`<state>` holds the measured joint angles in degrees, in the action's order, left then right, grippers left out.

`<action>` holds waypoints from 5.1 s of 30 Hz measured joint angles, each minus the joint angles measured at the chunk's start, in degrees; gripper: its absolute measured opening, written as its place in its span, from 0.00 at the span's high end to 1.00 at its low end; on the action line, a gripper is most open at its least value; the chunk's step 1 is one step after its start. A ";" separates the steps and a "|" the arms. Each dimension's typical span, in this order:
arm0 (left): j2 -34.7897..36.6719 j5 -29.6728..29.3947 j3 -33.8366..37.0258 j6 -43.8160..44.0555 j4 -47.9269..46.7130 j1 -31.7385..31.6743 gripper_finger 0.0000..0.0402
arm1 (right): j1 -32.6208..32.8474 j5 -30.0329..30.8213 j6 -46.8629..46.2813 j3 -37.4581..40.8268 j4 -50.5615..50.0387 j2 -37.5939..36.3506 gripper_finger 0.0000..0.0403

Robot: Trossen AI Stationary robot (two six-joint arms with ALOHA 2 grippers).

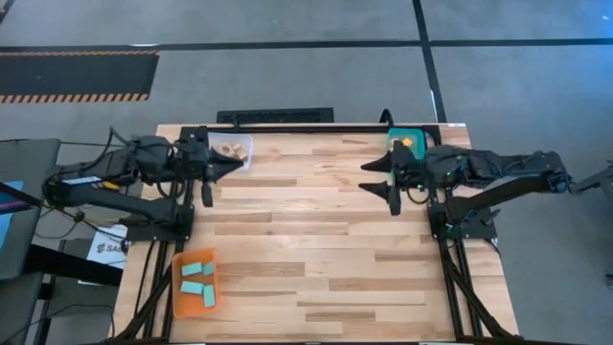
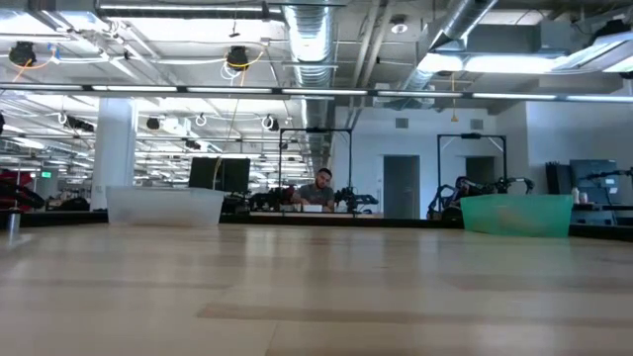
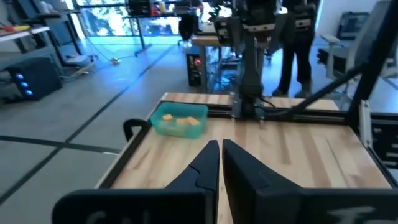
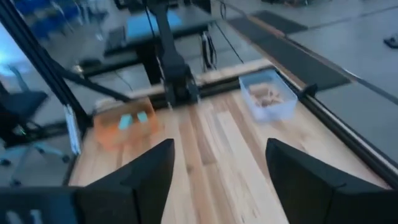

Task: Sort & place blocks by color
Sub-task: Return to Home Position

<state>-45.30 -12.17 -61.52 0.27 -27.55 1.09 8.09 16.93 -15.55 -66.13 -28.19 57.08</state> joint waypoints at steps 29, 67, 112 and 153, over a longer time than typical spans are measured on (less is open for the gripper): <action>19.16 1.01 30.83 5.14 22.58 -3.17 1.00 | -17.17 -20.80 5.86 27.21 19.11 -16.01 0.99; 43.71 3.97 60.89 13.28 40.84 -3.17 1.00 | -24.58 -21.75 2.05 65.61 40.36 -39.40 1.00; 44.50 1.25 60.06 12.86 27.91 -3.22 1.00 | -28.86 -22.88 21.59 65.77 30.63 -40.24 0.92; 44.48 1.25 60.02 12.83 27.91 -3.22 1.00 | -28.86 -22.91 21.55 65.81 30.61 -40.24 0.94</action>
<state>-0.82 -10.92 -1.50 13.10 0.36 -2.13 -20.78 -5.98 6.00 -0.32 2.42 16.84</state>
